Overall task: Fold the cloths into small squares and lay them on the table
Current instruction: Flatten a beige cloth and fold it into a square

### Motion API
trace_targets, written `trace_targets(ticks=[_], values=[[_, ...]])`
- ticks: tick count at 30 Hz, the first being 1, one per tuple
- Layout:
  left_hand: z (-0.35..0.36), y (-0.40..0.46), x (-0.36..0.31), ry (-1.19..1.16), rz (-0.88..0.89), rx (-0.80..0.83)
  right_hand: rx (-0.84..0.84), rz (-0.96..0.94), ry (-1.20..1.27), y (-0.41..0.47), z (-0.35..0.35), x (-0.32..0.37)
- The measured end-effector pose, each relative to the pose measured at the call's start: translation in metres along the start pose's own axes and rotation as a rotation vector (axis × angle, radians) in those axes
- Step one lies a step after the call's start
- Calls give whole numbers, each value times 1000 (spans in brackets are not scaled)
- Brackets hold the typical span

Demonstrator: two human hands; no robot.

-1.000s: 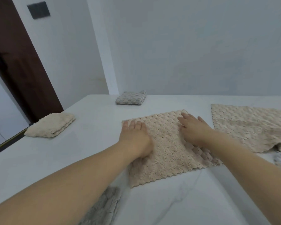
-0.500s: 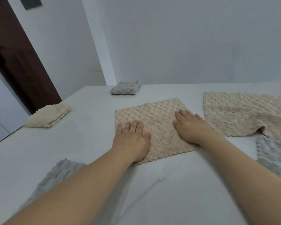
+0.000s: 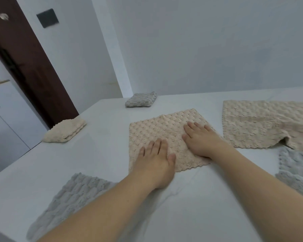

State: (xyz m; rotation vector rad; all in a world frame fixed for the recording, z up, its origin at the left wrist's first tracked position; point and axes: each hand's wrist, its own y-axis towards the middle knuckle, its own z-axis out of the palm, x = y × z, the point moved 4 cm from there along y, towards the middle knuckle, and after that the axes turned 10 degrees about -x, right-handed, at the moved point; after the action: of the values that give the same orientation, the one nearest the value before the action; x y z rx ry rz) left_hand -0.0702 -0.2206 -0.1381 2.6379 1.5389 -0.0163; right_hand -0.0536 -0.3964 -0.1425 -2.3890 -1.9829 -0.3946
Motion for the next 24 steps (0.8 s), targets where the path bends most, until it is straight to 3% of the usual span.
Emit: trace_targets(ticks=[10, 16, 20, 24], values=[[-51, 22, 12, 259, -57, 357, -6, 95, 1, -2, -3, -9], [-67, 86, 14, 113, 11, -50, -19, 100, -13, 0, -2, -9], [-37, 122, 33, -1, 49, -103, -18, 93, -8, 2, -1, -10], [3, 129, 51, -108, -33, -66, -11, 101, -24, 1, -3, -8]])
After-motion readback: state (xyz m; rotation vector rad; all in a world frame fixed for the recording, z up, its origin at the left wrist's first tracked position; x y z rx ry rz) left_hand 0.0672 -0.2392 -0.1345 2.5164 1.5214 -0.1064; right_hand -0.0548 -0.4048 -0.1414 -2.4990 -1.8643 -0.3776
